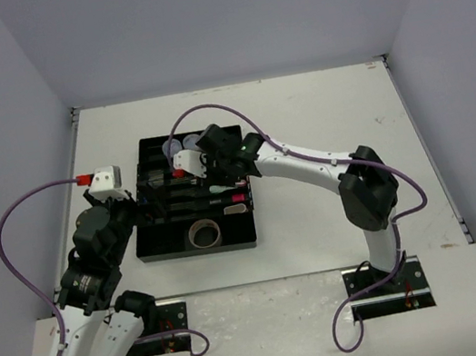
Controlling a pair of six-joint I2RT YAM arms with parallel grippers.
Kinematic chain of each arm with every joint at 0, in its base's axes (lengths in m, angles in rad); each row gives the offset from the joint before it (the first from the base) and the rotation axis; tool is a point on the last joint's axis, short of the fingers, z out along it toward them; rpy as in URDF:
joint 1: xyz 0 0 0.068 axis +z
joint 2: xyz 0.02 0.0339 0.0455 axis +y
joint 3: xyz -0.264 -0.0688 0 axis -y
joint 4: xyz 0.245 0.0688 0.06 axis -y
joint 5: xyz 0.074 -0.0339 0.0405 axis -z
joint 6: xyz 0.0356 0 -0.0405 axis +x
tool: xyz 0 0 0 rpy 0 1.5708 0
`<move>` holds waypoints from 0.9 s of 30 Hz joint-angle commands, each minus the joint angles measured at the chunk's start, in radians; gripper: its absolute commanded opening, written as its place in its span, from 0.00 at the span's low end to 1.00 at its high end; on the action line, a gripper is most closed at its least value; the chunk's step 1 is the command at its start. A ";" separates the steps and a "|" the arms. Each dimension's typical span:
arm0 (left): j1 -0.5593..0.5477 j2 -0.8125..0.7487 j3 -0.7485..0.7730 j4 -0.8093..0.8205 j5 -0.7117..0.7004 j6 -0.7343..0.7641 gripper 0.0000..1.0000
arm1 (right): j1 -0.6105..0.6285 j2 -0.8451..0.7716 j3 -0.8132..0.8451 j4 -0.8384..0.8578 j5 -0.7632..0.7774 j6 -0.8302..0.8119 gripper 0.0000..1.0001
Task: Sort the stationery into containers
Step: Place the pen in the storage box.
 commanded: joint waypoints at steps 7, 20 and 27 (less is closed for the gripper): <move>0.010 -0.008 -0.004 0.033 0.000 0.019 1.00 | -0.008 0.155 0.179 -0.141 -0.114 -0.112 0.16; 0.012 -0.006 -0.003 0.033 -0.005 0.019 1.00 | 0.000 0.109 0.083 -0.111 -0.143 -0.041 0.19; 0.013 -0.002 -0.004 0.035 -0.003 0.019 1.00 | 0.001 0.142 0.100 -0.117 -0.150 -0.020 0.31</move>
